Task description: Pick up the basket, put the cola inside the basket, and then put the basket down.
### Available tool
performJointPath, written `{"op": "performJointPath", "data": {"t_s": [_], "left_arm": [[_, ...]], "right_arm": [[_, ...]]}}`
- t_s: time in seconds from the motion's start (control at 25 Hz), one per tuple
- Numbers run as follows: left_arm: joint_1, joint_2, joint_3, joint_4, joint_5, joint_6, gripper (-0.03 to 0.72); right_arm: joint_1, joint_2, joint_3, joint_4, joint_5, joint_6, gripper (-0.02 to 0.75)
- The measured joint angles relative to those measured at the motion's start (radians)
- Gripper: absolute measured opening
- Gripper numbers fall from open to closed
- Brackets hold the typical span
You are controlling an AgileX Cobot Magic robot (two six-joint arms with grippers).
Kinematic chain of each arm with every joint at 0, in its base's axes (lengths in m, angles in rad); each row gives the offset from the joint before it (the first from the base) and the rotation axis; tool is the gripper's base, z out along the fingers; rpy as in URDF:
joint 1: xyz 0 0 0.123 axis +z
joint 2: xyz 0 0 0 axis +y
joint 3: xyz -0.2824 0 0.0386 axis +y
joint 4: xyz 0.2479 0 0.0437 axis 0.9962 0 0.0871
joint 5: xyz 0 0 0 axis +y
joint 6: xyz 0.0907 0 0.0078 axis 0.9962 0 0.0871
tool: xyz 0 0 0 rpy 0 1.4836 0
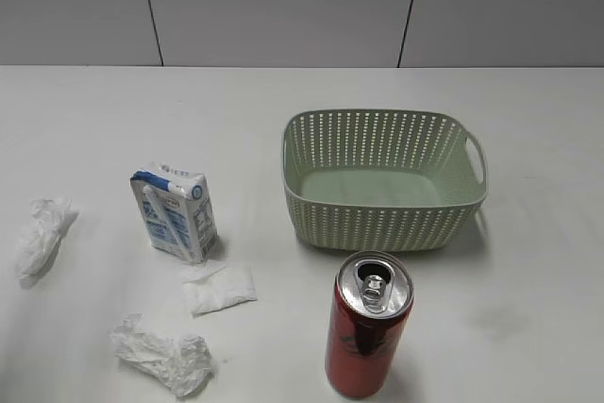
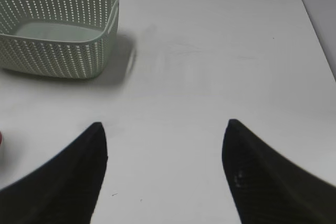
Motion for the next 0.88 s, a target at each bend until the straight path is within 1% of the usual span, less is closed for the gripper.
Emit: {"op": "performJointPath", "data": {"t_s": [0.2, 0.28, 0.52, 0.6, 0.68, 0.76, 0.88], "left_arm": [[-0.094, 0.174, -0.146, -0.01, 0.012, 0.0, 0.575], [-0.126, 0.246, -0.202, -0.017, 0.045, 0.0, 0.575], [-0.207, 0.492, -0.421, -0.024, 0.268, 0.0, 0.575], [-0.243, 0.575, -0.489, -0.024, 0.31, -0.013, 0.575], [-0.285, 0.643, -0.534, -0.011, 0.32, -0.043, 0.575], [-0.337, 0.709, -0.567, 0.023, 0.322, -0.093, 0.575], [-0.402, 0.819, -0.587, 0.103, 0.325, -0.211, 0.575]], "right_arm": [[0.0, 0.0, 0.0, 0.001, 0.0, -0.001, 0.52], [0.0, 0.0, 0.0, 0.001, 0.0, -0.001, 0.52], [0.0, 0.0, 0.0, 0.001, 0.0, -0.001, 0.52], [0.0, 0.0, 0.0, 0.001, 0.0, -0.001, 0.52], [0.0, 0.0, 0.0, 0.001, 0.0, 0.0, 0.52], [0.0, 0.0, 0.0, 0.001, 0.0, 0.0, 0.52], [0.0, 0.0, 0.0, 0.002, 0.0, 0.0, 0.52]]}}
